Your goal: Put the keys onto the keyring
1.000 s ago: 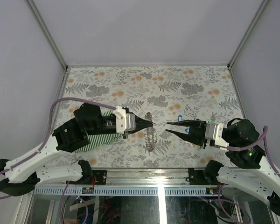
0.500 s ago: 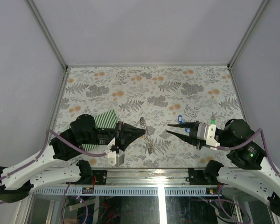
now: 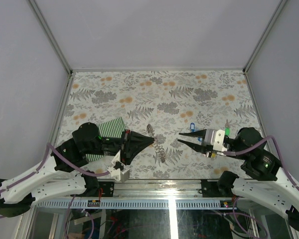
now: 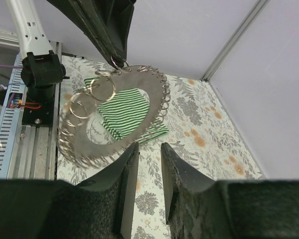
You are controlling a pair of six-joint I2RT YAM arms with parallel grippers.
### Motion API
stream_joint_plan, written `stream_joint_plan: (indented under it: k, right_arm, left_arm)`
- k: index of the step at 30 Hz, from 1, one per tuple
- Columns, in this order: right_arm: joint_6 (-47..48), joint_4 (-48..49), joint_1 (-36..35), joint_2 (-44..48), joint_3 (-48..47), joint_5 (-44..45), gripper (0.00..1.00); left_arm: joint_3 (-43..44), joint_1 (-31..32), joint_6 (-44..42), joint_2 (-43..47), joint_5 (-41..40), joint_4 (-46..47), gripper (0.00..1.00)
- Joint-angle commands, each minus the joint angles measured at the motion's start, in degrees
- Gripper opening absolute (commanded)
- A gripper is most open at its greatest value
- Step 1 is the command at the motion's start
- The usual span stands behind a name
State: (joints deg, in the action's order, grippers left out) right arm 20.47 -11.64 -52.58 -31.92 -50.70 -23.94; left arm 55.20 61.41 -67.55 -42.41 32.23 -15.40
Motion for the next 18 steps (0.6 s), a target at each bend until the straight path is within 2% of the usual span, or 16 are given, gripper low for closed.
stream_joint_plan:
  k: [1, 8, 18]
  right_arm:
    - [-2.09, 1.11, -0.33, -0.52, -0.61, 2.06, 0.31]
    - [-2.43, 0.66, -0.42, -0.65, -0.63, 2.72, 0.31]
    - [-0.55, -0.19, -0.33, -0.70, -0.55, 2.85, 0.31]
  left_arm:
    - [-0.57, 0.14, -1.40, 1.10, 1.27, 3.80, 0.00]
    - [-1.11, 0.20, 0.92, 1.19, 2.43, 5.04, 0.00]
    - [-4.43, 0.19, 17.80, 1.45, 1.71, 16.81, 0.00]
